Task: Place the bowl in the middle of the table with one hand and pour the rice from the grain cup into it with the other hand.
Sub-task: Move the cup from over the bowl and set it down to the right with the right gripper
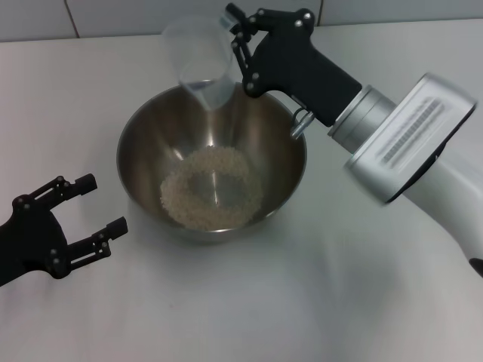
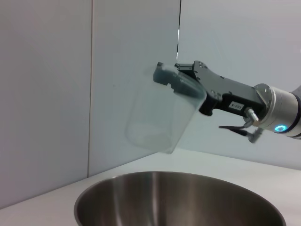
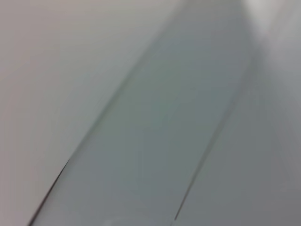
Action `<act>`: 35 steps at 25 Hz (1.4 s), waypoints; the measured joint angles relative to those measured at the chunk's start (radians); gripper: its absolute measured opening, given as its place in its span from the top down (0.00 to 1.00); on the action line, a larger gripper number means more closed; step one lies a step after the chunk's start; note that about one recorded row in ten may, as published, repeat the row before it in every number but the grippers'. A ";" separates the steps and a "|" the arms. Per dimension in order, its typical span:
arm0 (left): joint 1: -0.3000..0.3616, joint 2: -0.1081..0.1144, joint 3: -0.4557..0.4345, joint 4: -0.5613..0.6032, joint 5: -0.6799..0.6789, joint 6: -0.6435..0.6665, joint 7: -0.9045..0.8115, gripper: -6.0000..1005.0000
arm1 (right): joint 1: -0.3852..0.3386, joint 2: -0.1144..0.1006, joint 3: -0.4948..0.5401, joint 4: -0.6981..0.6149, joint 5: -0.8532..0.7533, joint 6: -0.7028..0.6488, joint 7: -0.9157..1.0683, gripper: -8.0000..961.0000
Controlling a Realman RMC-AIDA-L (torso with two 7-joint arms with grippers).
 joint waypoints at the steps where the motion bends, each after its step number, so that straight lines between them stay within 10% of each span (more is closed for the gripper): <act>1: 0.000 0.000 0.000 0.000 0.000 0.002 0.000 0.19 | -0.009 -0.001 0.013 0.006 -0.003 0.000 0.145 0.98; 23: 0.000 -0.004 -0.007 0.000 0.000 0.023 0.005 0.19 | -0.037 0.001 0.028 0.017 -0.096 0.105 0.356 0.97; 35: -0.001 -0.007 -0.007 0.000 0.000 0.019 -0.003 0.19 | -0.221 -0.007 0.354 -0.121 -0.090 0.033 0.322 0.97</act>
